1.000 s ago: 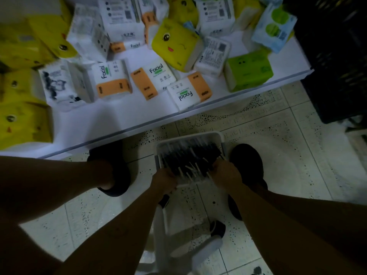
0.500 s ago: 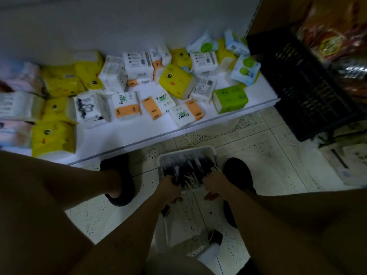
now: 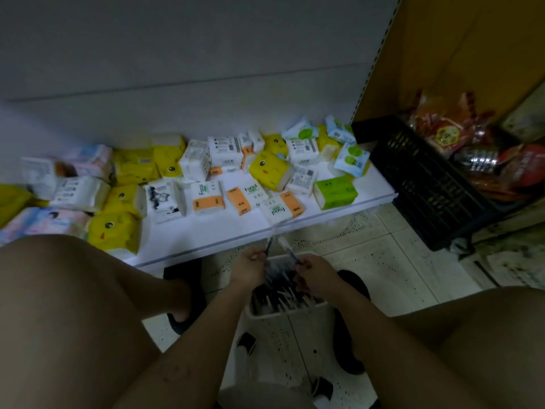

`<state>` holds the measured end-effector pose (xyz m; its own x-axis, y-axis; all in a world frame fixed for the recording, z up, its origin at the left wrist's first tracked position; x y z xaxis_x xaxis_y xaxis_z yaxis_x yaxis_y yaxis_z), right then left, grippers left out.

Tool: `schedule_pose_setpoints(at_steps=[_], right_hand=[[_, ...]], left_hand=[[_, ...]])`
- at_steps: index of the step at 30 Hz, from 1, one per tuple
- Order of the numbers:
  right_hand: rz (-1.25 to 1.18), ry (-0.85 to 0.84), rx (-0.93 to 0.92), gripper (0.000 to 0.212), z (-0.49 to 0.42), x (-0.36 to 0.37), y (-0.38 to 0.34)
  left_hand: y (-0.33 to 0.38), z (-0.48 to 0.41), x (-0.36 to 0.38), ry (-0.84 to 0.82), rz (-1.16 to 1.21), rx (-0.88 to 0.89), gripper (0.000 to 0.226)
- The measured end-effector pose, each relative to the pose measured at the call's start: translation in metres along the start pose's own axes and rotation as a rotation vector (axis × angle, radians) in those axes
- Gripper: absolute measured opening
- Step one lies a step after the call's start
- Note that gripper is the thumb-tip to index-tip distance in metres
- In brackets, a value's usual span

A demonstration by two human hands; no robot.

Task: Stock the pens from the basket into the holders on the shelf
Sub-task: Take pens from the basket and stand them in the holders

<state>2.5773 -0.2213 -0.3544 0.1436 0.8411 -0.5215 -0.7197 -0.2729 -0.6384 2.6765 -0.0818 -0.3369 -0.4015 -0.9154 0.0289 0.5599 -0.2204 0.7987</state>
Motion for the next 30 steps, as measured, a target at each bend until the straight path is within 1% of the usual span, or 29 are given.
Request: schedule_pose_setpoints(at_steps=[2, 4, 6, 8, 11, 13, 15, 18, 23, 26, 28, 30], right_hand=[[-0.015, 0.019, -0.018, 0.019, 0.009, 0.001, -0.012], [-0.077, 0.040, -0.004, 0.019, 0.016, 0.005, -0.023], [-0.144, 0.091, -0.009, 0.027, 0.023, 0.004, -0.039], [-0.299, 0.144, -0.038, 0.032, 0.033, -0.002, -0.060], [-0.567, 0.178, -0.140, 0.023, 0.047, -0.017, -0.099], [-0.649, 0.209, -0.201, 0.017, 0.056, -0.034, -0.125], [-0.599, 0.276, -0.285, 0.013, 0.064, -0.052, -0.150], [-0.469, 0.366, -0.422, 0.017, 0.080, -0.079, -0.186], [-0.407, 0.421, -0.636, 0.016, 0.115, -0.112, -0.241], [-0.425, 0.425, -0.740, 0.011, 0.139, -0.128, -0.269], [-0.433, 0.429, -0.803, 0.013, 0.152, -0.137, -0.286], [-0.454, 0.444, -0.851, 0.016, 0.164, -0.145, -0.302]], left_hand=[[0.017, 0.010, 0.002, -0.022, 0.058, 0.040, 0.018], [0.033, 0.017, 0.002, -0.013, 0.081, 0.076, 0.015], [0.047, 0.024, -0.001, -0.003, 0.099, 0.115, 0.010], [0.064, 0.031, -0.005, 0.004, 0.116, 0.161, 0.009], [0.098, 0.043, -0.009, 0.003, 0.100, 0.314, 0.015], [0.125, 0.054, -0.010, -0.004, 0.072, 0.425, 0.020], [0.151, 0.065, -0.013, 0.005, 0.066, 0.504, 0.019], [0.190, 0.081, -0.016, -0.021, 0.141, 0.597, 0.012], [0.244, 0.108, -0.015, -0.085, 0.208, 0.665, 0.003], [0.274, 0.132, -0.019, -0.109, 0.180, 0.812, 0.013], [0.291, 0.149, -0.021, -0.114, 0.127, 0.911, 0.018], [0.307, 0.165, -0.024, -0.094, 0.075, 0.995, 0.019]])
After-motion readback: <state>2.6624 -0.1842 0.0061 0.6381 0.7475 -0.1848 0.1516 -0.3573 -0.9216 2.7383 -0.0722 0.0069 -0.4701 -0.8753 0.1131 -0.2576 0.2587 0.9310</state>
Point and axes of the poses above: each hand's wrist, its own z-axis away from the middle knuckle, its own x-axis out of the palm, y = z × x, the point moved 5 cm from there along -z, towards the middle knuckle, and after that the axes turned 9 degrees about z, right-handed, at the moved point
